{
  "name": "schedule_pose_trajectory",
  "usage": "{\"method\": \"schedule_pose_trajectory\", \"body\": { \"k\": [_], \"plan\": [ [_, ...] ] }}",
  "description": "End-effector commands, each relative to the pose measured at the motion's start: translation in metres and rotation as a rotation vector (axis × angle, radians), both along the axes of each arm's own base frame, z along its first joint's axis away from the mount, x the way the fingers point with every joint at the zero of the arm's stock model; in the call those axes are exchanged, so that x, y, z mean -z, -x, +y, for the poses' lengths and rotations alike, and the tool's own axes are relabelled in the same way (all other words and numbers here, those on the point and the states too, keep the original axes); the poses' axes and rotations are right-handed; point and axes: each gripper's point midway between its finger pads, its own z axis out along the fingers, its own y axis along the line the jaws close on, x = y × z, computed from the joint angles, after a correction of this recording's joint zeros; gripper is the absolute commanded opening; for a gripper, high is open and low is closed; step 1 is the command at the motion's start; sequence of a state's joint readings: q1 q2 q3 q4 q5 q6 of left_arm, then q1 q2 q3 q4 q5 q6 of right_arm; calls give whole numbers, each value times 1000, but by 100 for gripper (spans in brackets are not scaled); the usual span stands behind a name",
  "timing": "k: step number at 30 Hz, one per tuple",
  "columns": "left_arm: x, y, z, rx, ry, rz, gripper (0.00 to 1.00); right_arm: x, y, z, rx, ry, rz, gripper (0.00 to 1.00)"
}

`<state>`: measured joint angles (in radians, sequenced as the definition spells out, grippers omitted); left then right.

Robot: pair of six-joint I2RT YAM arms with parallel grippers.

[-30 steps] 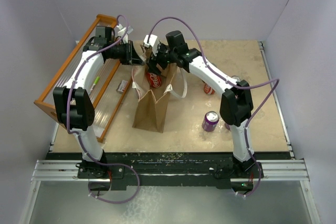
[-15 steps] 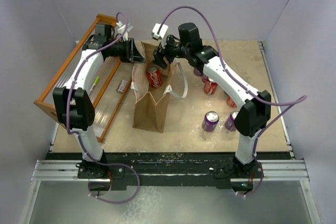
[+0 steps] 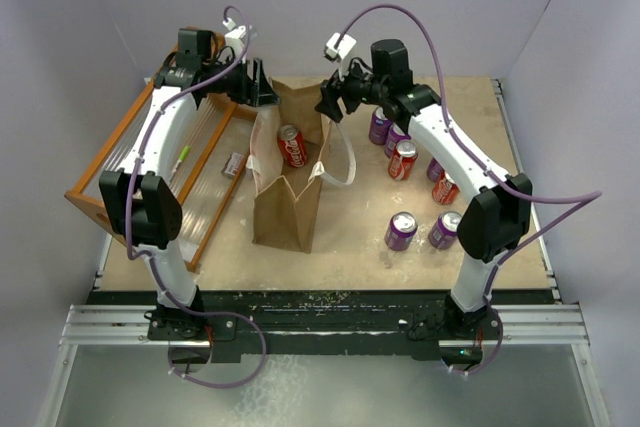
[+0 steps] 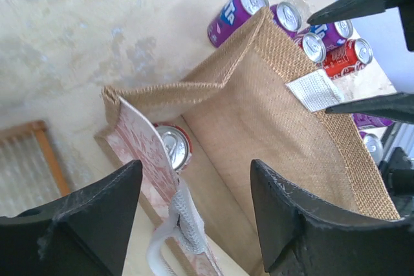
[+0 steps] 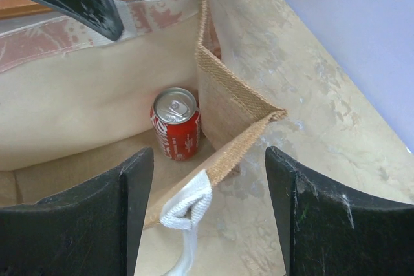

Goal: Place the beverage into the canvas bag
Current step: Place the drink in the canvas bag, then pick up the drink from the canvas bag.

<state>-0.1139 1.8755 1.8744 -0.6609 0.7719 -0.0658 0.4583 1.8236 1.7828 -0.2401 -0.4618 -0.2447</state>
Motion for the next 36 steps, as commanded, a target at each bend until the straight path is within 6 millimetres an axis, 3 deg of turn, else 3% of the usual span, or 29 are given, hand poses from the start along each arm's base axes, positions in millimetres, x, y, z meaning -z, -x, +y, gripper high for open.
{"method": "schedule_pose_trajectory", "body": {
  "k": [1, 7, 9, 13, 18, 28, 36],
  "plan": [
    [-63, -5, -5, 72, -42, -290, 74, -32, 1, -8, 3, -100, -6, 71],
    [-98, 12, -27, 181, -64, -514, 77, -40, 7, -12, -40, -146, -5, 71],
    [-98, 23, -41, 248, -77, -543, 76, -38, 4, -19, -13, -149, -3, 71],
    [-65, 48, -65, 390, -112, -466, 72, -29, -7, -38, 60, -163, 27, 69],
    [-24, 56, -69, 460, -164, -382, 62, -21, -16, -58, 109, -164, 43, 67],
    [48, 38, -73, 529, -405, -321, 45, -6, -23, -77, 150, -168, 79, 65],
    [86, 26, -73, 511, -585, -267, 44, 1, -34, -86, 168, -184, 106, 64]
  ]
}}
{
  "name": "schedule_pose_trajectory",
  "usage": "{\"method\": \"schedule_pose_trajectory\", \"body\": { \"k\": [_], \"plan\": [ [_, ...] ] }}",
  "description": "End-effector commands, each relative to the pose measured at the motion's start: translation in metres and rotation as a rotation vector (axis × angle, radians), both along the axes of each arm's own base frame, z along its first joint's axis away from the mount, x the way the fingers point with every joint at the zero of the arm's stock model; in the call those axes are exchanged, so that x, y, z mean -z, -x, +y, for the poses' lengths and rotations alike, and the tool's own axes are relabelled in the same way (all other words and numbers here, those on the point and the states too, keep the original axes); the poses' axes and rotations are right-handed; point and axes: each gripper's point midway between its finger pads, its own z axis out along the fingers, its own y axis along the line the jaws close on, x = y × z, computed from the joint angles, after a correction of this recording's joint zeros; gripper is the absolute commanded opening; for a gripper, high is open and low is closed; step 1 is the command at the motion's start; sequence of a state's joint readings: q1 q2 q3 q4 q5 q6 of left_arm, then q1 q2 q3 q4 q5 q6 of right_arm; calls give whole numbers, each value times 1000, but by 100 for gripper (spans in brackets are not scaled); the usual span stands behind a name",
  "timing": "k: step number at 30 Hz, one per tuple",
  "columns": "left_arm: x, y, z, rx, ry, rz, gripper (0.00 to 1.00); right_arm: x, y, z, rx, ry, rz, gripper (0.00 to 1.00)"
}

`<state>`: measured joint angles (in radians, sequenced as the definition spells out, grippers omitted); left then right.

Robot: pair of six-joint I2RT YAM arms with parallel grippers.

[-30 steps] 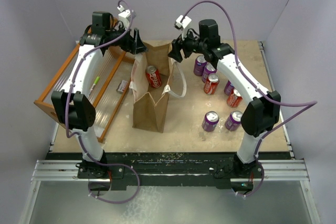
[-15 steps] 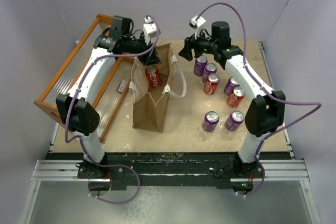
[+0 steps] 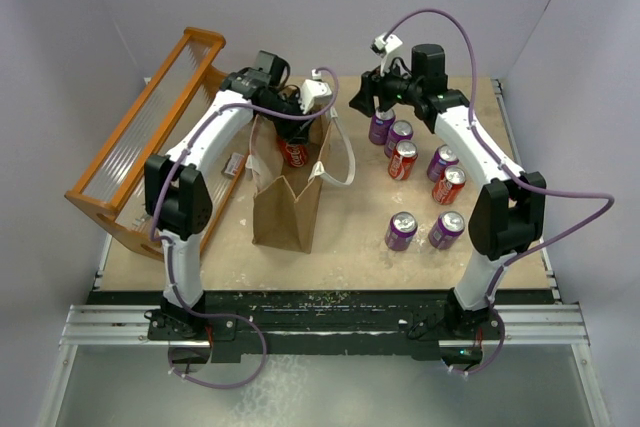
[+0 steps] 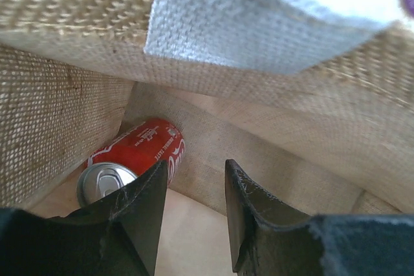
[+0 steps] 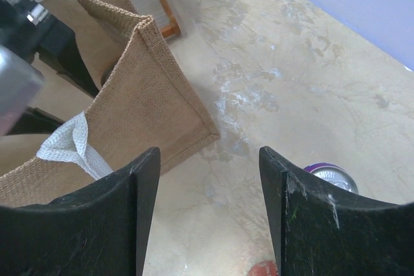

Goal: Place the beverage into the canvas bag
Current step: Pick up the drink from the canvas bag.

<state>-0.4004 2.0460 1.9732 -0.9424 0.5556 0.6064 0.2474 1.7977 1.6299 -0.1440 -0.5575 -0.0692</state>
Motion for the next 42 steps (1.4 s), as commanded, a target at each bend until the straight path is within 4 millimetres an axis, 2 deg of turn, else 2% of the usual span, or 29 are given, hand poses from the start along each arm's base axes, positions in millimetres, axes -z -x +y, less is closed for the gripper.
{"method": "schedule_pose_trajectory", "body": {
  "k": [1, 7, 17, 24, 31, 35, 39, 42],
  "plan": [
    [-7, -13, 6, -11, -108, -96, 44, -31, -5, -1, -9, -56, -68, 64],
    [10, -11, 11, -40, -189, -75, 41, -27, -15, -4, -9, -68, -53, 63],
    [34, 11, 6, 3, -194, 39, 38, -21, -21, -9, -10, -68, -30, 62],
    [37, 36, -6, 87, -180, 97, 35, -16, -20, -11, -11, -58, -20, 61],
    [36, 53, -9, 121, -171, 149, 33, -12, -19, -10, -18, -66, -6, 60],
    [27, 46, -11, 101, -161, 114, 33, -12, -18, -10, -25, -60, -11, 60],
    [-3, 16, -13, 9, -135, -39, 35, -10, -18, -10, -32, -59, -10, 60],
    [-30, 2, -15, -35, -97, -143, 35, -7, -19, -9, -33, -58, -5, 60]
  ]
}}
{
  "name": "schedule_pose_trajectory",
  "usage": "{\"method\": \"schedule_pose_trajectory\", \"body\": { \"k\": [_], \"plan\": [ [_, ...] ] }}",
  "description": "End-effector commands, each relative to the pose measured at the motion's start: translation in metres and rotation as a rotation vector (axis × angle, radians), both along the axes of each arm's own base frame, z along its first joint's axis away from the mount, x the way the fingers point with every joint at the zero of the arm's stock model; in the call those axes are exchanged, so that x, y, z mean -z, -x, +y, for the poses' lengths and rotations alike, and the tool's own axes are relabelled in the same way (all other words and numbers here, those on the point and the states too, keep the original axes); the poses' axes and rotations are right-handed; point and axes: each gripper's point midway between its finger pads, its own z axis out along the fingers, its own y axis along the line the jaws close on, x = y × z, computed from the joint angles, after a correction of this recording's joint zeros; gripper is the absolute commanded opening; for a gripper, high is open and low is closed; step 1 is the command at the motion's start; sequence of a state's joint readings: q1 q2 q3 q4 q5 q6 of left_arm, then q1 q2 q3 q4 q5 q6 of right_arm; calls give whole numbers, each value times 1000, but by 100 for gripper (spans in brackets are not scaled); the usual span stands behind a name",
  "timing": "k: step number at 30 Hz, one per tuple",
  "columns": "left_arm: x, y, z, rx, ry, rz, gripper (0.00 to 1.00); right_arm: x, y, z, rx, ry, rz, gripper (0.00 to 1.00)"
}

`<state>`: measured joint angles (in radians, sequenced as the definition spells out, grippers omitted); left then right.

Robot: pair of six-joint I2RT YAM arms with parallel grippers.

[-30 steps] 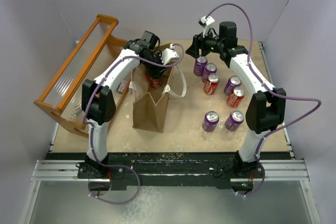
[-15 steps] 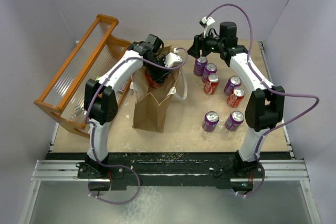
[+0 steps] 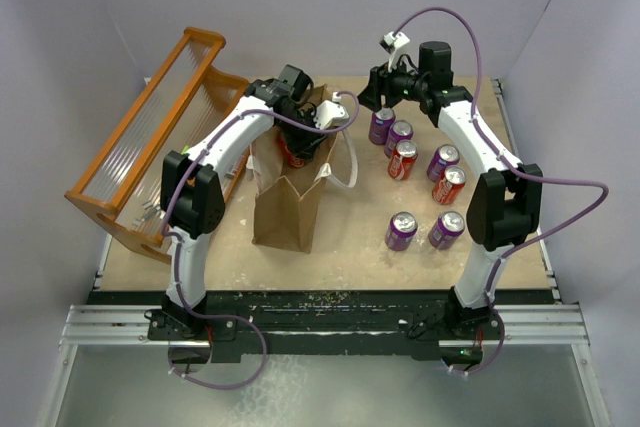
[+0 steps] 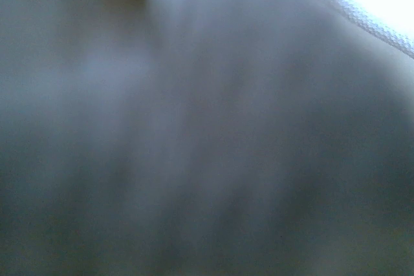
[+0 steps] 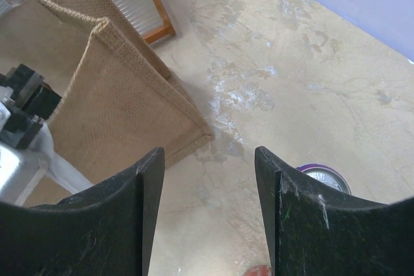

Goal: Place the beverage into the canvas bag
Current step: Pick up the drink from the canvas bag.

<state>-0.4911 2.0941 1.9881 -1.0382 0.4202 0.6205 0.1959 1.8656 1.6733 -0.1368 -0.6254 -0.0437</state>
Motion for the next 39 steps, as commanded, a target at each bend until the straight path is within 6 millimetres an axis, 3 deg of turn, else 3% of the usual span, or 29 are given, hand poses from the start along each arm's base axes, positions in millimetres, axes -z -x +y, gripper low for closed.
{"method": "schedule_pose_trajectory", "body": {
  "k": [1, 7, 17, 27, 31, 39],
  "plan": [
    [-68, -26, -4, -69, 76, -228, 35, -17, -3, 3, -30, -18, -43, 59],
    [-78, -55, 21, -176, -7, -409, 30, -11, -5, 3, -49, 8, -43, 59],
    [-54, -76, 45, -211, -139, -475, 20, -9, -22, 5, -52, 1, -51, 57],
    [-12, -68, 51, -175, -196, -404, 19, -7, -24, 3, -46, 9, -44, 56],
    [-6, -67, 50, -185, -193, -382, 18, -6, -25, 2, -44, 14, -42, 56],
    [10, -45, 51, -146, -206, -305, 18, -4, -25, 1, -45, 14, -36, 56]
  ]
}}
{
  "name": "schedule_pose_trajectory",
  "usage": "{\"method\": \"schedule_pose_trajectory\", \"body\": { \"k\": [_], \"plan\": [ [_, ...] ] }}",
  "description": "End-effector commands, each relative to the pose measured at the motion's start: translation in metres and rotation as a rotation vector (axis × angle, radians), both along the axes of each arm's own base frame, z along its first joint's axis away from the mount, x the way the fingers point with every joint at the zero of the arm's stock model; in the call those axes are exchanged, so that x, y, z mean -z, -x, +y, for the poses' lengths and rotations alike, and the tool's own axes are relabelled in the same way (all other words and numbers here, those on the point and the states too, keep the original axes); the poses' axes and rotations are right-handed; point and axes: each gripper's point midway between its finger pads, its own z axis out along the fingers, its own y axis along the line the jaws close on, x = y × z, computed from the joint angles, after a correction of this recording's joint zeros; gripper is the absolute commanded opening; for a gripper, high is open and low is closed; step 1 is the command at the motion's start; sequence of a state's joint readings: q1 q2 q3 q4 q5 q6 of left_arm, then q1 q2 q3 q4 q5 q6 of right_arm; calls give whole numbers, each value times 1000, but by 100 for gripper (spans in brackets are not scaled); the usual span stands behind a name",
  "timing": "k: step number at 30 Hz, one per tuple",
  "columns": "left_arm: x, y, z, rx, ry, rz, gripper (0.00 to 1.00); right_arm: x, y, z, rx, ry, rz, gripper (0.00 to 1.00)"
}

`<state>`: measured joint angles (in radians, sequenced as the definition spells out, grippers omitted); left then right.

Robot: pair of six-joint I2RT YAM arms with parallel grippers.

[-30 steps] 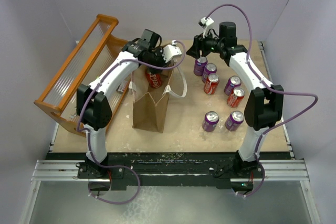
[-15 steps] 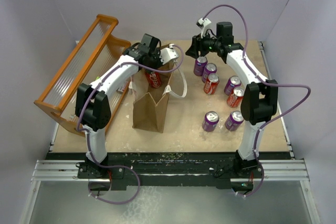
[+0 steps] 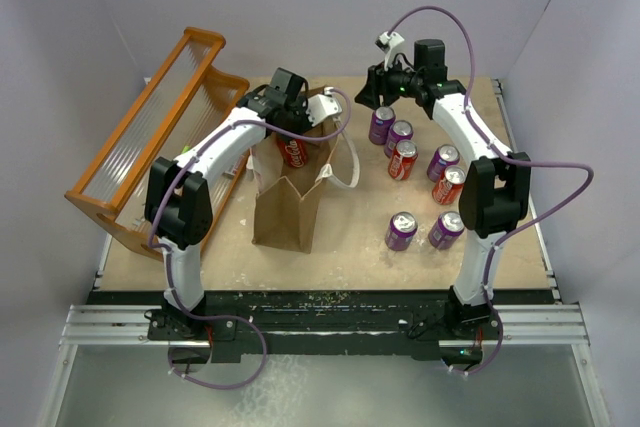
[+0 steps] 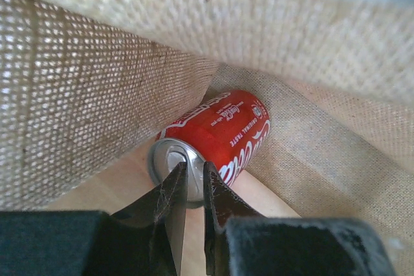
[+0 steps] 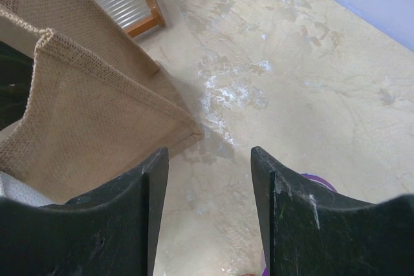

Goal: Place the beverage into the canvas bag
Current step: Pick up the drink from the canvas bag.

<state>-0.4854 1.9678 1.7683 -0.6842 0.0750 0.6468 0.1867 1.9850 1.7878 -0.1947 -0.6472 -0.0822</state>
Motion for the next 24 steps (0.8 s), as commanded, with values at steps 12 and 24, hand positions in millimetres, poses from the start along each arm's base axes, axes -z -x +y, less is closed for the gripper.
{"method": "schedule_pose_trajectory", "body": {
  "k": [12, 24],
  "plan": [
    [40, 39, 5, 52, -51, 175, 17, -22, -2, -1, -26, -6, -64, 55],
    [37, 81, -12, 171, 26, 326, 15, -15, 7, -2, -26, -3, -41, 54]
  ]
}}
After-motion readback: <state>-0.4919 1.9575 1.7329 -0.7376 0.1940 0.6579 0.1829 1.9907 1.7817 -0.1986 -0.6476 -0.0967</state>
